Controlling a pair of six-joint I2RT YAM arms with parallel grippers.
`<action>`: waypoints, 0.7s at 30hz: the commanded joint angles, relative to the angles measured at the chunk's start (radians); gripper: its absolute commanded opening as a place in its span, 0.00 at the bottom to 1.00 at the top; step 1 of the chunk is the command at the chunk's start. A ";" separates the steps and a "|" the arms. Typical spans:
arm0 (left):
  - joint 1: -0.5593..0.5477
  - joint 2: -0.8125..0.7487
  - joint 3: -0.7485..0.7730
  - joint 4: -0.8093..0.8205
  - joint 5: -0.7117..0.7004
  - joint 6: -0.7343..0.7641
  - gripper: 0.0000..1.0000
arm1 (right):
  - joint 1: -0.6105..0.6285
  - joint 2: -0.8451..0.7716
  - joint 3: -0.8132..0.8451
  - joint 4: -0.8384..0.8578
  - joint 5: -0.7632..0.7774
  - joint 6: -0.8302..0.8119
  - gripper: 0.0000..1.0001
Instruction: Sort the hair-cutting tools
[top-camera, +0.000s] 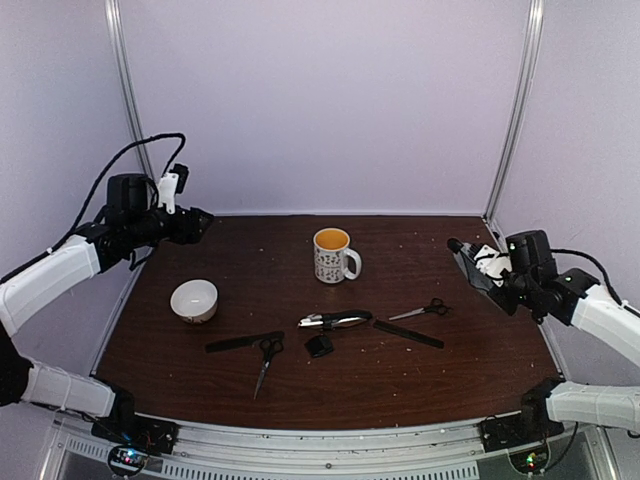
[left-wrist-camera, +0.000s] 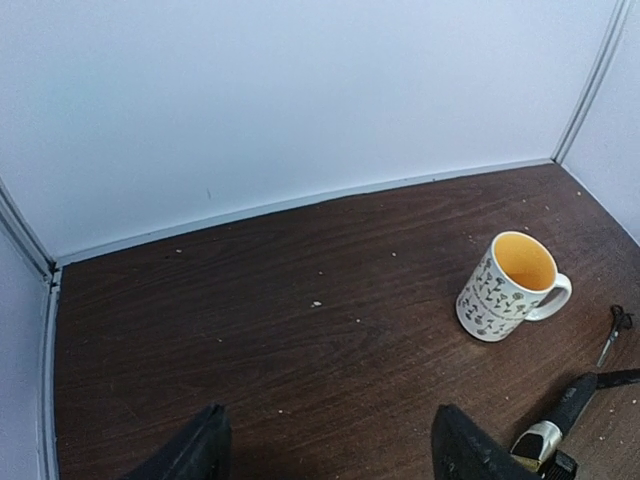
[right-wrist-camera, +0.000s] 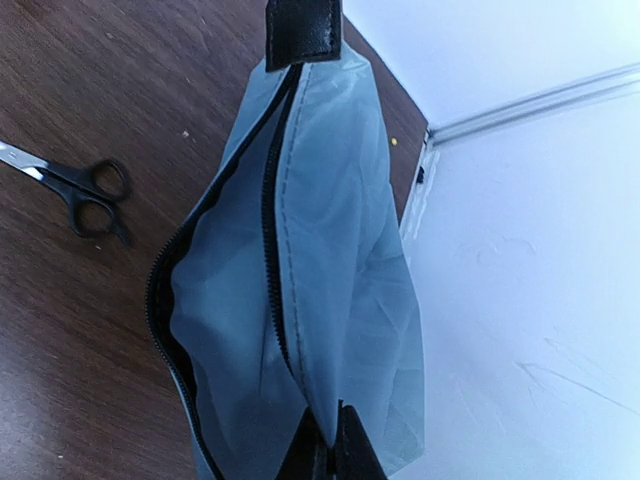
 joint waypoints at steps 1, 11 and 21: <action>-0.074 0.035 0.056 -0.009 0.048 0.116 0.71 | -0.005 -0.064 -0.016 -0.089 -0.248 -0.023 0.00; -0.327 0.217 0.209 -0.269 0.014 0.319 0.71 | -0.007 -0.139 -0.001 -0.271 -0.748 -0.143 0.00; -0.449 0.433 0.371 -0.430 0.043 0.427 0.70 | -0.009 -0.059 0.038 -0.230 -0.843 -0.061 0.00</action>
